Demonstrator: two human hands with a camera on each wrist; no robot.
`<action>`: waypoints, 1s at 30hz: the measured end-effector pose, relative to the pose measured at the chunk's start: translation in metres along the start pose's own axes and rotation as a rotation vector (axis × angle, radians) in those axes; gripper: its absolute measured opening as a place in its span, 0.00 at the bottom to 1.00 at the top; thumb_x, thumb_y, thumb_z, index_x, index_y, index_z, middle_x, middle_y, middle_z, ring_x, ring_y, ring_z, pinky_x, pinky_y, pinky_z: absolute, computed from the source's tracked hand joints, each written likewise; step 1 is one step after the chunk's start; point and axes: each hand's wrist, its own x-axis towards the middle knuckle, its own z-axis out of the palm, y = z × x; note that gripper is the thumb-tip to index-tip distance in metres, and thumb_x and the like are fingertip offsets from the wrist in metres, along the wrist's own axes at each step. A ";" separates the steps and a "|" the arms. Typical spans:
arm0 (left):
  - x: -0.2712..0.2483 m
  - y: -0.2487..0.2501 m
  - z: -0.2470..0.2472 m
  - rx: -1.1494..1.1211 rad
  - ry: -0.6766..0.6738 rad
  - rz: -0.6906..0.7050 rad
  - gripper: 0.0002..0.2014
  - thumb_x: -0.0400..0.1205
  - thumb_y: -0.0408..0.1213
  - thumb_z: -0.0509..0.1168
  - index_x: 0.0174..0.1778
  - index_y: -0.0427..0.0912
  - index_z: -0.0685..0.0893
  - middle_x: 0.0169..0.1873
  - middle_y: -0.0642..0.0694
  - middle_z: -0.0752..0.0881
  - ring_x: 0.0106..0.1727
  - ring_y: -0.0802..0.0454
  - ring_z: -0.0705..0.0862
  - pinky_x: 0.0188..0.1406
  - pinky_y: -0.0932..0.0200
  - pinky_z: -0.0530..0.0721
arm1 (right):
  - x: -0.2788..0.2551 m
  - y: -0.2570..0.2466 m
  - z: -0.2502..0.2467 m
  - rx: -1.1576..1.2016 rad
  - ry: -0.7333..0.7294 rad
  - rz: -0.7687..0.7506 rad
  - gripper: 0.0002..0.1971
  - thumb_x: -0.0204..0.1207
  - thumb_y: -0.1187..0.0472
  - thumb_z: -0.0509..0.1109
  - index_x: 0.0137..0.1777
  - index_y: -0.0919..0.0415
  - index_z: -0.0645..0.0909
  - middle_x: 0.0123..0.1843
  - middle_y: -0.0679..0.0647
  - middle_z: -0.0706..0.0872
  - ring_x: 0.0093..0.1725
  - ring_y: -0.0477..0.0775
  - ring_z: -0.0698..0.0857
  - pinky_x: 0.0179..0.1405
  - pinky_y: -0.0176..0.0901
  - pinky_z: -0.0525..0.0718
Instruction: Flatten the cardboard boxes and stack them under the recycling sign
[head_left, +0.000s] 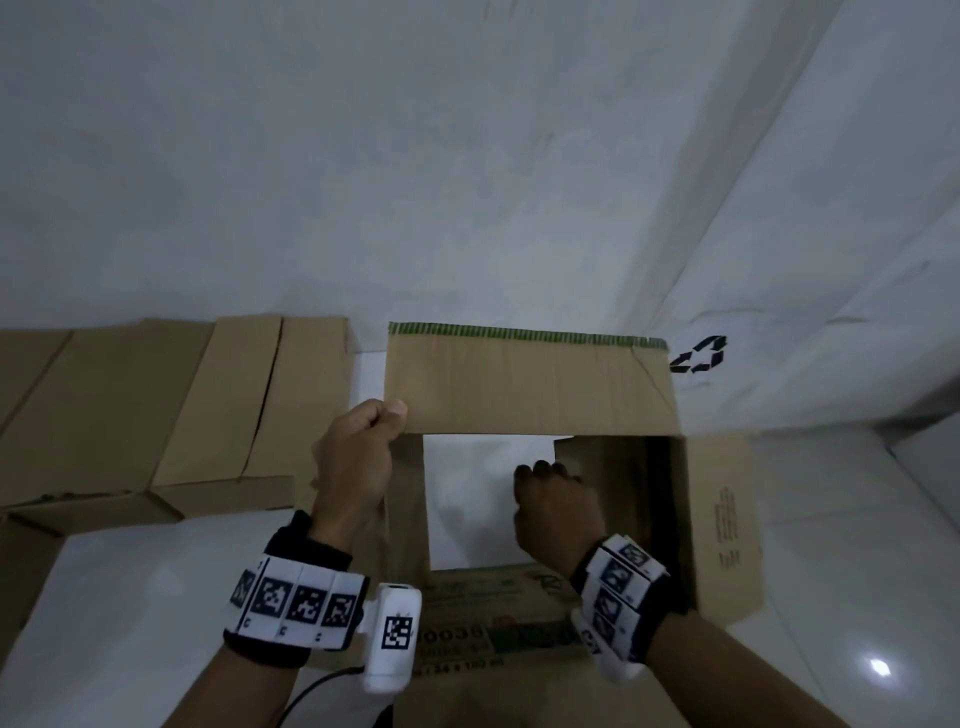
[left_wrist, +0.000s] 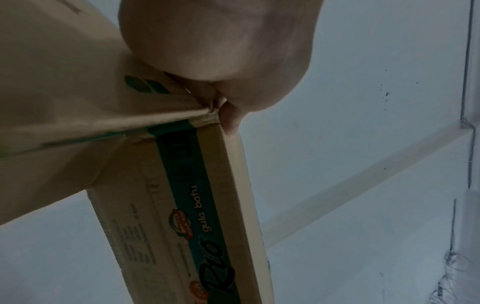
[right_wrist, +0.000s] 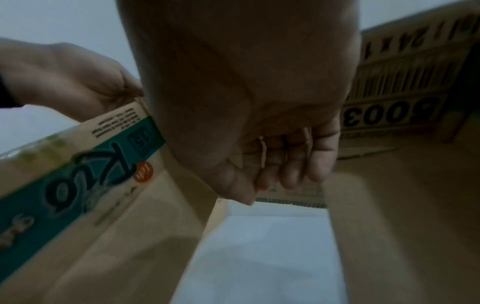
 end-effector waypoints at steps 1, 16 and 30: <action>0.001 0.000 0.001 0.005 0.006 -0.003 0.31 0.72 0.62 0.63 0.37 0.30 0.78 0.37 0.29 0.82 0.37 0.47 0.78 0.42 0.52 0.75 | -0.004 0.010 -0.001 -0.095 -0.031 0.004 0.17 0.74 0.63 0.63 0.64 0.61 0.73 0.62 0.61 0.77 0.65 0.64 0.75 0.53 0.51 0.78; -0.001 0.005 0.001 0.031 -0.051 0.047 0.31 0.75 0.60 0.62 0.38 0.27 0.78 0.39 0.24 0.80 0.36 0.45 0.78 0.40 0.53 0.74 | 0.014 0.079 0.026 -0.241 -0.411 0.209 0.29 0.83 0.51 0.56 0.83 0.52 0.58 0.86 0.57 0.55 0.84 0.62 0.54 0.83 0.60 0.52; -0.013 0.001 -0.024 -0.187 -0.133 -0.098 0.17 0.86 0.41 0.62 0.37 0.31 0.78 0.33 0.40 0.78 0.36 0.49 0.78 0.40 0.57 0.77 | -0.080 0.149 -0.029 0.141 0.386 0.405 0.25 0.70 0.51 0.76 0.67 0.48 0.76 0.77 0.64 0.67 0.80 0.67 0.59 0.75 0.69 0.61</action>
